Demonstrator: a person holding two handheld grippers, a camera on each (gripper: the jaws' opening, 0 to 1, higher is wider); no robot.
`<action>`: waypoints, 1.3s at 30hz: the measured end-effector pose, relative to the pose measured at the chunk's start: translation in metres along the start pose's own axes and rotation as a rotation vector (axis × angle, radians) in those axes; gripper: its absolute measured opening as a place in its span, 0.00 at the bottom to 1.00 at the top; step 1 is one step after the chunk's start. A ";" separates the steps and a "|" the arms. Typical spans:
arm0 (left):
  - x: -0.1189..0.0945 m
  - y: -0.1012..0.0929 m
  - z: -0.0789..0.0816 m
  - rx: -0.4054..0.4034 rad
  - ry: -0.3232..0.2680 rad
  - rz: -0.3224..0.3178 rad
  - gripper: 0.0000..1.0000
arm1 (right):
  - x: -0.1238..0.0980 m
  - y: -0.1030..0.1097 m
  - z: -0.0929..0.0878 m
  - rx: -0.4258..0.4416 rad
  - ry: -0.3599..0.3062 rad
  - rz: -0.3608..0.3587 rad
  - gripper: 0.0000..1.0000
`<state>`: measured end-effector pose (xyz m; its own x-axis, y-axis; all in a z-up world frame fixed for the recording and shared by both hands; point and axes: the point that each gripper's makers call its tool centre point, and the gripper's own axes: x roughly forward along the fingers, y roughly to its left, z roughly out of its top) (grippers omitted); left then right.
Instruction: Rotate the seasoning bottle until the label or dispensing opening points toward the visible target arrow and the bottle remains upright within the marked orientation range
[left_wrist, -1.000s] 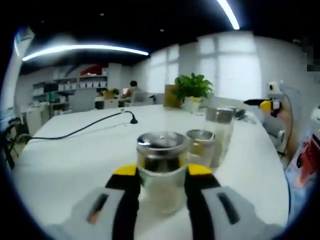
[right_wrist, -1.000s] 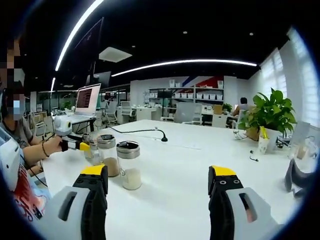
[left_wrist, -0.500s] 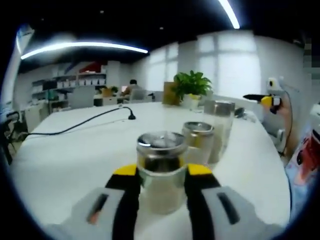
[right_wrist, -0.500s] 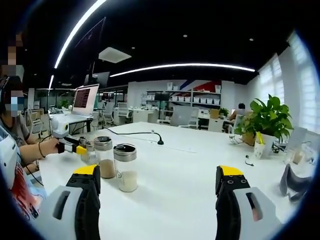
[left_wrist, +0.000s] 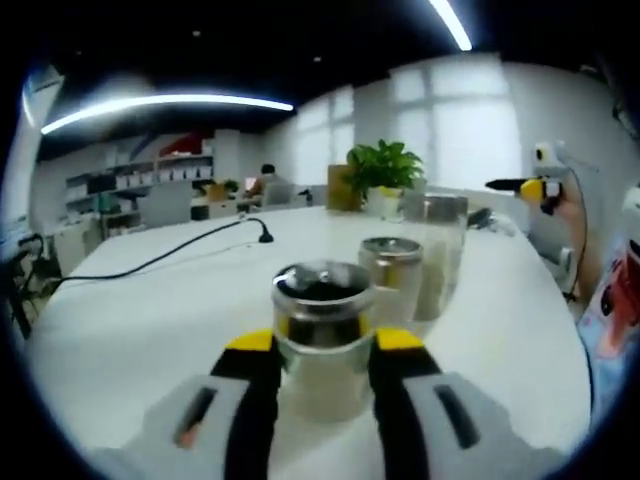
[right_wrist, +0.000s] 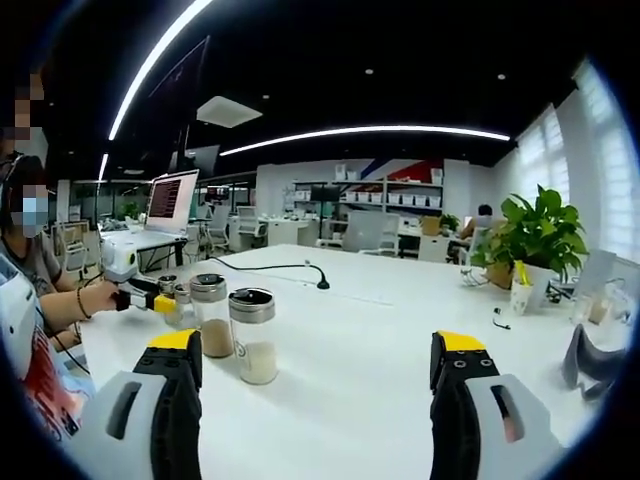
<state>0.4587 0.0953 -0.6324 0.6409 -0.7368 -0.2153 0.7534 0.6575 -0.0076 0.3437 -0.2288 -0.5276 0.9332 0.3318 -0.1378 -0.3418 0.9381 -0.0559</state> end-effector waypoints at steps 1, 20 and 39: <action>0.000 0.000 0.000 0.000 0.004 0.000 0.36 | 0.000 0.000 0.000 0.001 0.000 0.002 0.98; 0.001 0.001 -0.001 0.018 0.030 -0.148 0.36 | -0.001 0.001 0.005 0.009 -0.027 0.007 0.97; 0.000 -0.007 -0.005 0.081 0.120 -0.368 0.36 | 0.002 0.013 0.005 0.016 -0.031 0.070 0.96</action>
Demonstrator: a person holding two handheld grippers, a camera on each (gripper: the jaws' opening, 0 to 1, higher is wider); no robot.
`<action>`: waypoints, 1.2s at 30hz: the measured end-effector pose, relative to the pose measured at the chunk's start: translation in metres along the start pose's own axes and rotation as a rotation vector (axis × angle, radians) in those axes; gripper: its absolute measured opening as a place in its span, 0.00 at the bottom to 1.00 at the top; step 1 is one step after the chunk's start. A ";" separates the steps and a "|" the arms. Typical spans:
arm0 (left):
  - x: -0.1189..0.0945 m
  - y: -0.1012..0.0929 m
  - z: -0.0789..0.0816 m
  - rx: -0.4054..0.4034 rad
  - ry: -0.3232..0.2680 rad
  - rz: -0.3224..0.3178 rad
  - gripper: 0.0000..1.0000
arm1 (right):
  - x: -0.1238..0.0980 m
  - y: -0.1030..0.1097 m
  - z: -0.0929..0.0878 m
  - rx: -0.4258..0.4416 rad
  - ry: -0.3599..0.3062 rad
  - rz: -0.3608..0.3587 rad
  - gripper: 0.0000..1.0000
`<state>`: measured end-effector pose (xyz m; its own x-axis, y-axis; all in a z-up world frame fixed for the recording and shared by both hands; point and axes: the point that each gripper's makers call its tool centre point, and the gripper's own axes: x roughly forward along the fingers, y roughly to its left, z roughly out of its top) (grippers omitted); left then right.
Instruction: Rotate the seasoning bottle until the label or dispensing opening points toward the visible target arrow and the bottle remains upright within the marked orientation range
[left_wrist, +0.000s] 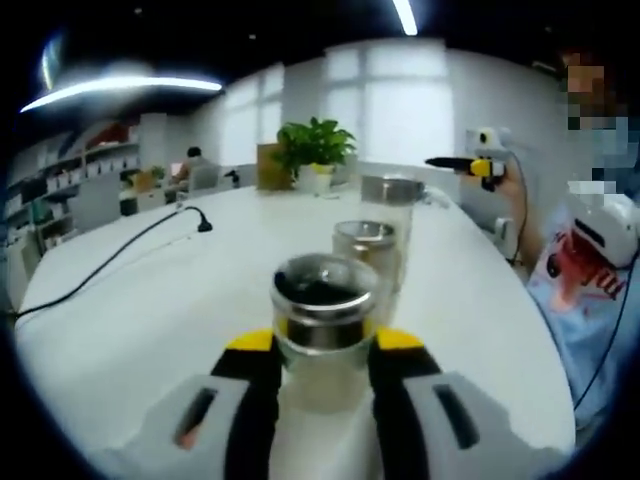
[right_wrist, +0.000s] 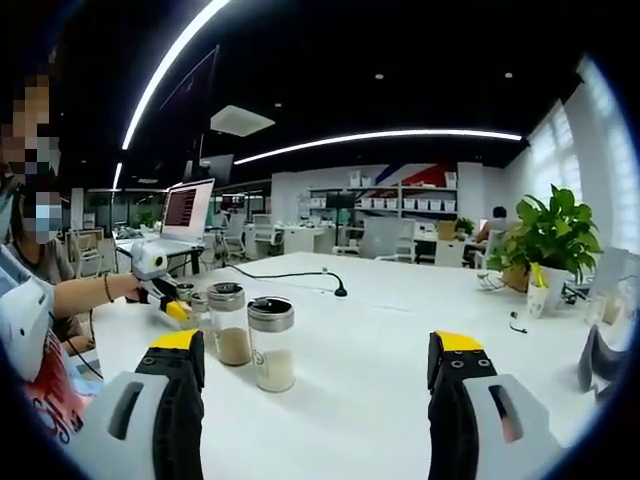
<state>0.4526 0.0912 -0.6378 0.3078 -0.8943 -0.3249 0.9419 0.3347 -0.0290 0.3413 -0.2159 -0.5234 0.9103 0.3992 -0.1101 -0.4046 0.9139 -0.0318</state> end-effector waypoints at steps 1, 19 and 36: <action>0.000 -0.001 0.000 0.004 0.005 -0.010 0.35 | 0.000 -0.001 0.000 0.001 0.002 -0.001 0.96; 0.001 -0.006 -0.001 0.035 0.028 -0.091 0.37 | 0.000 -0.001 0.001 0.017 -0.007 0.007 0.96; -0.042 0.001 0.026 -0.054 -0.204 0.428 0.53 | -0.002 0.002 0.002 0.064 -0.017 0.032 0.95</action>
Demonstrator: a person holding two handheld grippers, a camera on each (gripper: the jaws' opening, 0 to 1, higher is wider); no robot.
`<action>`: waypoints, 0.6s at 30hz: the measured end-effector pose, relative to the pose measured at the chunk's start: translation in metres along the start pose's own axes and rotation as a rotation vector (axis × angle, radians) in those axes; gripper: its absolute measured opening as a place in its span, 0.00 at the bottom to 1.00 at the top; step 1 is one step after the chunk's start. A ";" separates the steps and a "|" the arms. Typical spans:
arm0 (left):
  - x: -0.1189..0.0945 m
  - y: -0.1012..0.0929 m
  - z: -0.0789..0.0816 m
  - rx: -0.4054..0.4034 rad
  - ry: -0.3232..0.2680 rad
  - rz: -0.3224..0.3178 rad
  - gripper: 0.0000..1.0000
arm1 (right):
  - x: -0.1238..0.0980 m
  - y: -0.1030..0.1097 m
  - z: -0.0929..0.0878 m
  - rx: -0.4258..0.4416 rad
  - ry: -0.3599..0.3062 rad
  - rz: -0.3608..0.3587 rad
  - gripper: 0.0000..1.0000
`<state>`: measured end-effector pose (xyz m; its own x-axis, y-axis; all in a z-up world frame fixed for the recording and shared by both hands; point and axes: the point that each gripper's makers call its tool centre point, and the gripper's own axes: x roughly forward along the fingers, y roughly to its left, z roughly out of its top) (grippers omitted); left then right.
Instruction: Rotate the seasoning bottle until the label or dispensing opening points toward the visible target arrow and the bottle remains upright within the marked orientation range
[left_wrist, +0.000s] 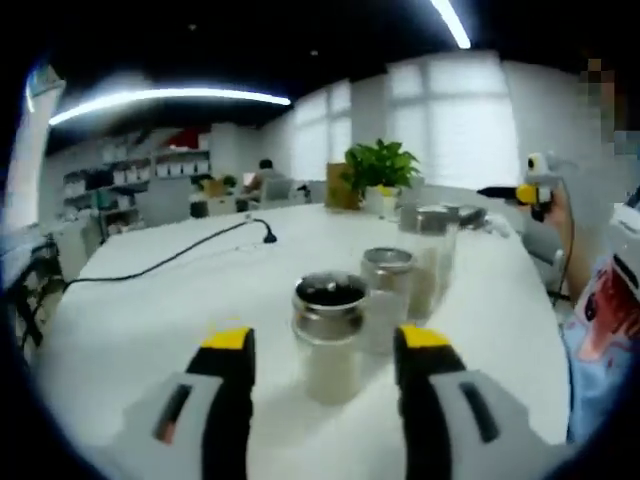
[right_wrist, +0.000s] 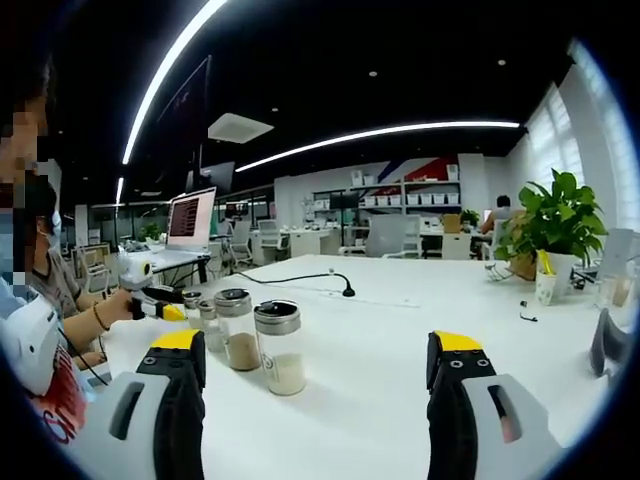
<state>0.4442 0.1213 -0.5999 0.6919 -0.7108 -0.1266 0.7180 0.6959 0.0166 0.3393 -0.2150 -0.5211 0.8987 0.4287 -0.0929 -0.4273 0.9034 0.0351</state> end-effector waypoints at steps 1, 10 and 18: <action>-0.003 -0.002 -0.006 -0.014 0.033 0.011 0.53 | -0.002 0.000 0.003 -0.006 -0.011 0.000 0.95; 0.002 0.002 -0.013 -0.084 0.006 0.228 0.52 | -0.011 -0.008 0.013 -0.009 -0.049 -0.036 0.95; 0.010 -0.001 -0.020 -0.118 0.055 0.290 0.50 | -0.012 -0.009 0.013 -0.008 -0.047 -0.048 0.94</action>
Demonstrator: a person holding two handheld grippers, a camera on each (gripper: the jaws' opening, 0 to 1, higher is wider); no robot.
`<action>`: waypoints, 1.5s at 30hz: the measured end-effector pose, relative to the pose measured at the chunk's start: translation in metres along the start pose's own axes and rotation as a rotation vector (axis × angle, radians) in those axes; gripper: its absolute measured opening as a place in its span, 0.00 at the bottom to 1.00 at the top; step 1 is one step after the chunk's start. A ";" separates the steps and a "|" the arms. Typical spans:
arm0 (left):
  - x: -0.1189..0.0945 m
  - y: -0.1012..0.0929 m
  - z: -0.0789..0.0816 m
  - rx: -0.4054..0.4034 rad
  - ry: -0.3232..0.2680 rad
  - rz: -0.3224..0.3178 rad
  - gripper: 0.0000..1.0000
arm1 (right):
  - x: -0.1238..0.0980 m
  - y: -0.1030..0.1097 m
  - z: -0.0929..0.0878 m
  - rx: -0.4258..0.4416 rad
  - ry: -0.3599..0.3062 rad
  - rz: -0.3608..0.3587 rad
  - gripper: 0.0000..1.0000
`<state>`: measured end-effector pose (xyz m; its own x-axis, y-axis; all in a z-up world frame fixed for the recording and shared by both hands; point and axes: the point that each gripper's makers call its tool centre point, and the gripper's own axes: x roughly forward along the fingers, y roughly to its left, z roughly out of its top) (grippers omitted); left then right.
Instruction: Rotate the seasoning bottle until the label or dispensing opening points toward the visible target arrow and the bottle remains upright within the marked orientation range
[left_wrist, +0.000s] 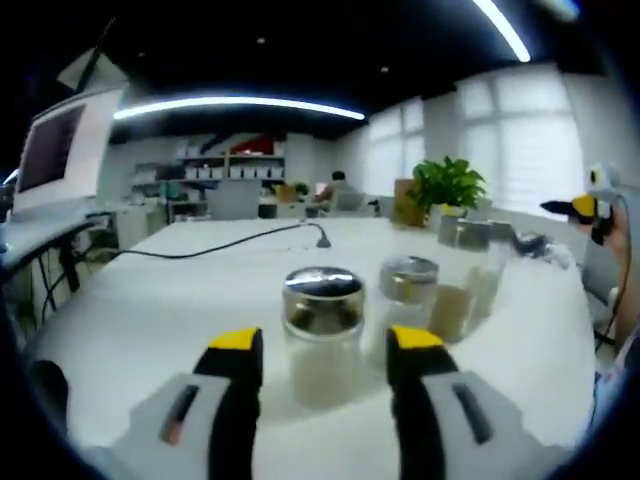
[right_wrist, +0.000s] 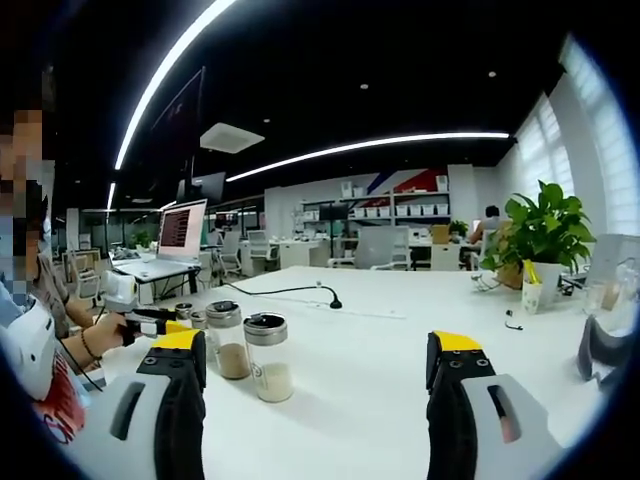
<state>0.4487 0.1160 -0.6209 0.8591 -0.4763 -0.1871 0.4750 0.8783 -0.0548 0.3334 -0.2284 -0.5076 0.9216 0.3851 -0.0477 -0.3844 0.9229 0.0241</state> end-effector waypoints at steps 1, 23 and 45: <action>0.003 0.000 -0.001 -0.002 0.009 0.008 0.49 | 0.000 0.000 0.000 -0.002 0.001 0.000 0.94; 0.005 -0.005 -0.013 0.082 0.084 -0.030 0.33 | -0.002 -0.003 0.001 -0.002 0.003 -0.008 0.94; 0.007 -0.007 -0.021 0.217 0.221 -0.522 0.33 | 0.003 -0.004 -0.007 0.029 0.019 0.002 0.93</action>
<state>0.4476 0.1073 -0.6421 0.4534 -0.8016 -0.3897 0.8710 0.4912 0.0028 0.3375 -0.2305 -0.5146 0.9194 0.3876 -0.0671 -0.3846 0.9215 0.0536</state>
